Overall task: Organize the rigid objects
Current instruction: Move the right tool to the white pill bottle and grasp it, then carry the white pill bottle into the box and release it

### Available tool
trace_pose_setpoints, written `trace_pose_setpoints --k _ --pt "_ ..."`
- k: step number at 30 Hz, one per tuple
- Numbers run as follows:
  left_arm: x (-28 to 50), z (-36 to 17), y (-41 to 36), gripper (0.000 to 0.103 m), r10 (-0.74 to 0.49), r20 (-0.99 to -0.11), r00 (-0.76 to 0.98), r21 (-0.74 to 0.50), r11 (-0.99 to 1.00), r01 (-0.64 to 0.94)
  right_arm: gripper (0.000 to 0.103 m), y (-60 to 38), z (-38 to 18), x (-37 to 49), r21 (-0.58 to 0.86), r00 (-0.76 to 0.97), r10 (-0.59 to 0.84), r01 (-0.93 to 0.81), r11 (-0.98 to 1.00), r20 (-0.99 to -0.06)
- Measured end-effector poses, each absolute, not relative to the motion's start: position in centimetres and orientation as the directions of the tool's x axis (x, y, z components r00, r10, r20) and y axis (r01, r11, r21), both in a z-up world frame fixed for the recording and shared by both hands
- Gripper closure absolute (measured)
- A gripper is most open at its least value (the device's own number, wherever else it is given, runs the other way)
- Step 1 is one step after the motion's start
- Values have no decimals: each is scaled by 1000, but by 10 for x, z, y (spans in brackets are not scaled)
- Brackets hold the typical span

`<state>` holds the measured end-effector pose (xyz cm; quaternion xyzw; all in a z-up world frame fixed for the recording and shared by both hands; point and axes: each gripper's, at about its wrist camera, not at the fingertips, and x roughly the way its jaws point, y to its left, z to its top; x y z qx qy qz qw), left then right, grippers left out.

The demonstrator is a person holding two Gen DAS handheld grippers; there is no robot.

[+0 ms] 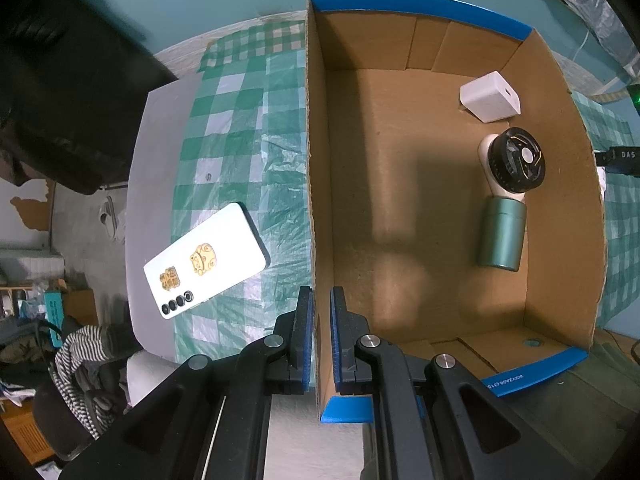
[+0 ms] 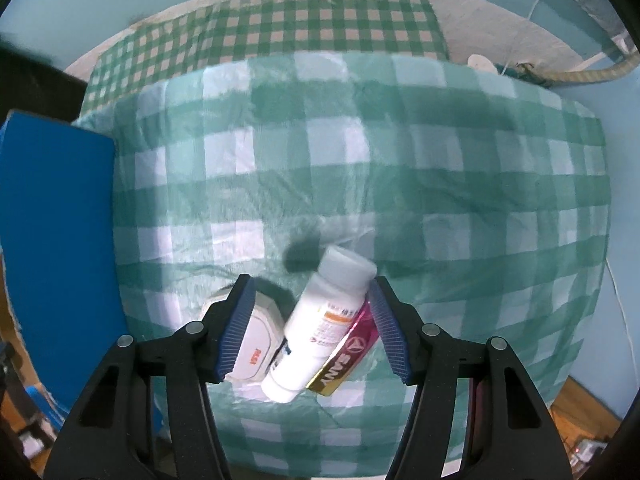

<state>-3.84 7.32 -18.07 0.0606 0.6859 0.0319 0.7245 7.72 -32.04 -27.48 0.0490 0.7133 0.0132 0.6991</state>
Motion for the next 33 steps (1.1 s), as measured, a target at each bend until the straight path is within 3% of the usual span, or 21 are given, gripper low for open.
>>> trace_pose_setpoints --k 11,24,33 --pt "-40 -181 73 95 130 -990 53 132 990 40 67 -307 -275 71 81 6 81 1 997 -997" --pt "-41 -183 73 95 128 -991 49 130 991 38 66 -301 -293 74 23 -16 22 -78 997 -1000" --pt "-43 -186 73 95 129 -991 41 131 991 38 71 -297 -289 64 2 22 5 -116 993 -1000"
